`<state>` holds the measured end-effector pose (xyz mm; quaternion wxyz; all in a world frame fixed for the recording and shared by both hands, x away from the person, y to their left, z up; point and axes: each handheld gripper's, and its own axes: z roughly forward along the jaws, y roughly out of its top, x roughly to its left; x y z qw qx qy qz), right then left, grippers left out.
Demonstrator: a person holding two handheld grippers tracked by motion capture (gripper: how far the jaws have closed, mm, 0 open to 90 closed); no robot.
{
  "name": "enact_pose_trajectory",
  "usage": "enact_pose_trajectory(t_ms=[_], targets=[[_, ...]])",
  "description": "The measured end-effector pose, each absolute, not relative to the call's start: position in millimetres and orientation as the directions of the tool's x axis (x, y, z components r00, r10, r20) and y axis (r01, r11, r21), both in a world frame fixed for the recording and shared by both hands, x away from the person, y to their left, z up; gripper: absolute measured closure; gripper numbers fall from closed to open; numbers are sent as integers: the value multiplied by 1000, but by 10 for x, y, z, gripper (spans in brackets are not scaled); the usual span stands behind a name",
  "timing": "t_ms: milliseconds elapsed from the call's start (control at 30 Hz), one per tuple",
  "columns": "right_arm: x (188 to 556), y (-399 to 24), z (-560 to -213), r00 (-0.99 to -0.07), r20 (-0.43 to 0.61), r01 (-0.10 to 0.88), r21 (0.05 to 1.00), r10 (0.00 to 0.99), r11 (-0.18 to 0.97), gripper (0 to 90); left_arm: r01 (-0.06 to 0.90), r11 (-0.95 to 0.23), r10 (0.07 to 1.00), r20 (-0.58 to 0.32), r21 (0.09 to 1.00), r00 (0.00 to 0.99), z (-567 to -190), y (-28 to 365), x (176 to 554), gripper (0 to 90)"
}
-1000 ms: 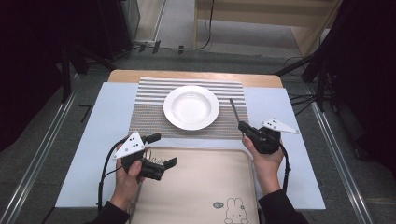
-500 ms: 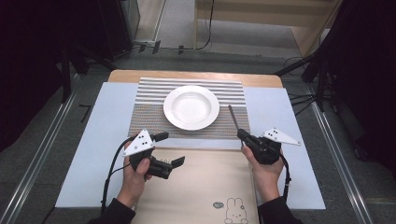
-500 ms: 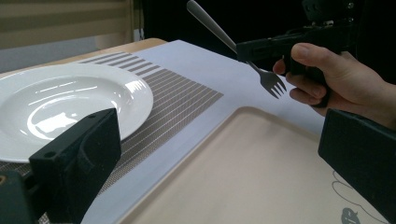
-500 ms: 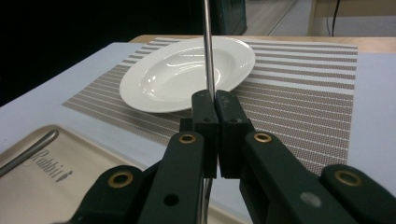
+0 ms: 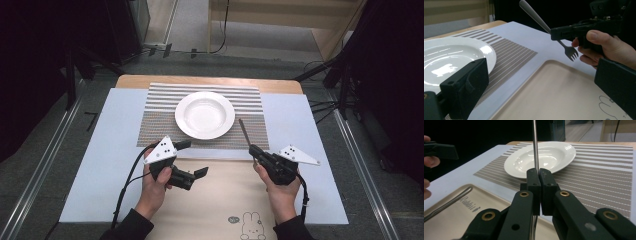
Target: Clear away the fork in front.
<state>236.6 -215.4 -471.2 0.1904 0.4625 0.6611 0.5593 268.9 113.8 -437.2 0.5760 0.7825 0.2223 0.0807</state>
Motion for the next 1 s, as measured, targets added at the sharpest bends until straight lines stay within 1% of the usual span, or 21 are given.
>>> enact_pose_trajectory(t_ms=[367, 600, 667, 867, 933, 1000], targets=[[2266, -2056, -4668, -554, 264, 372, 927, 790, -49, 868, 256, -235, 422, -138, 938, 896, -4335, 1040, 2724, 0], [2216, -1997, -4648, -577, 262, 360, 932, 773, -47, 868, 272, -215, 405, -168, 938, 899, -4310, 957, 2731, 0], [2200, -1978, -4643, -586, 260, 357, 933, 768, -44, 868, 281, -201, 406, -182, 938, 896, -4304, 939, 2731, 38], [2160, -1920, -4629, -614, 245, 339, 940, 750, -30, 868, 303, -163, 384, -223, 939, 896, -4292, 897, 2736, 44], [2147, -1897, -4627, -621, 244, 338, 941, 745, -26, 868, 320, -153, 402, -237, 935, 885, -4286, 880, 2737, 109], [2139, -1872, -4627, -630, 240, 333, 943, 738, -22, 868, 341, -146, 402, -259, 929, 878, -4286, 867, 2749, 131]])
